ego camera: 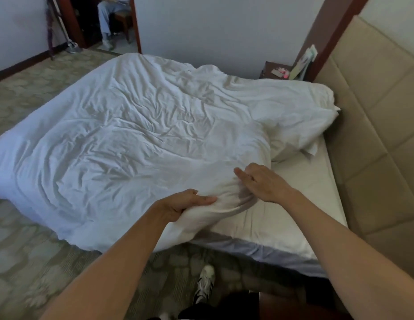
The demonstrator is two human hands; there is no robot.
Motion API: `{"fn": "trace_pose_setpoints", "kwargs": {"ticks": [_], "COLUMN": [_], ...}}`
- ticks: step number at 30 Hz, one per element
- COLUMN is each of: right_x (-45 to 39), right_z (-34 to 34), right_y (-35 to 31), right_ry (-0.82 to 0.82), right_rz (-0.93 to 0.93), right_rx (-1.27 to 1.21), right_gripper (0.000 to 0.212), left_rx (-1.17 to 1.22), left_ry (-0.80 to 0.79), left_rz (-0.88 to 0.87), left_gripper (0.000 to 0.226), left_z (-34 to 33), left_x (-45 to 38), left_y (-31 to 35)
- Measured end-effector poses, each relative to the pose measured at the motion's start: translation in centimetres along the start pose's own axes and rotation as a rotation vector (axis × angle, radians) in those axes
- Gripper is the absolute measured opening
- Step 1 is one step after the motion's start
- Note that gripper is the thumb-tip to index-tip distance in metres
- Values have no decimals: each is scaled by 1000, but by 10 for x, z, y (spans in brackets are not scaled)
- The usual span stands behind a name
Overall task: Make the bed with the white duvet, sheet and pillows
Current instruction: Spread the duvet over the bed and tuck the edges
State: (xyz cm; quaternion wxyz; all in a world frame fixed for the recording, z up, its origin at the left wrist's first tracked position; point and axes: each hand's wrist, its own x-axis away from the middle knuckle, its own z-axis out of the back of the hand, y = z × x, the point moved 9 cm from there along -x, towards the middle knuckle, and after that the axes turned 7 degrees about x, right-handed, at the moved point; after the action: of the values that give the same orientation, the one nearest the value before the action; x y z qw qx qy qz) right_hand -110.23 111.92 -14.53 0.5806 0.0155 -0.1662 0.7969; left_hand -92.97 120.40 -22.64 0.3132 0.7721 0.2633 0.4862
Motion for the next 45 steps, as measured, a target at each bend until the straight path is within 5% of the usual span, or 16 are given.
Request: {"fn": "trace_pose_setpoints", "kwargs": {"ticks": [4, 6, 8, 11, 13, 18, 26, 32, 36, 39, 42, 45], "right_x": [63, 102, 137, 179, 202, 257, 333, 333, 312, 302, 290, 276], "right_z": [-24, -47, -66, -89, -99, -82, -39, -37, -49, -58, -76, -91], "right_y": [37, 54, 63, 72, 86, 120, 165, 130, 99, 89, 86, 81], "right_ry": [-157, -353, -453, -463, -407, -148, 513, 637, 558, 466, 277, 106], "right_rz": [-315, -454, -452, -431, -482, -615, -741, -591, -423, -323, -257, -240], "right_rx": [-104, -112, -14, 127, 94, 31, -330, -390, -283, -226, -285, -388], "right_gripper": [75, 80, 59, 46, 38, 36, 10, 17, 11, 13, 18, 12], "left_rx": [-124, -195, -257, -338, -370, -228, -441, -116, 222, 501, 492, 467], "left_ry": [-91, -135, -241, -312, -341, -219, -160, -78, 42, 245, 331, 312], "left_rz": [57, 92, 147, 209, 233, 177, 170, 209, 203, 108, 8, -126], "left_gripper": [67, 45, 7, 28, 11, 11, 58, 89, 102, 72, 48, 58], "left_z": [-47, -76, -115, -151, -168, -193, -213, -215, -208, -185, -163, -152], "left_x": [21, 31, 46, 54, 57, 51, 44, 32, 15, -3, -20, -36], "left_y": [-29, -46, -66, -102, -124, -155, -189, -177, -162, -150, -136, -107]}}
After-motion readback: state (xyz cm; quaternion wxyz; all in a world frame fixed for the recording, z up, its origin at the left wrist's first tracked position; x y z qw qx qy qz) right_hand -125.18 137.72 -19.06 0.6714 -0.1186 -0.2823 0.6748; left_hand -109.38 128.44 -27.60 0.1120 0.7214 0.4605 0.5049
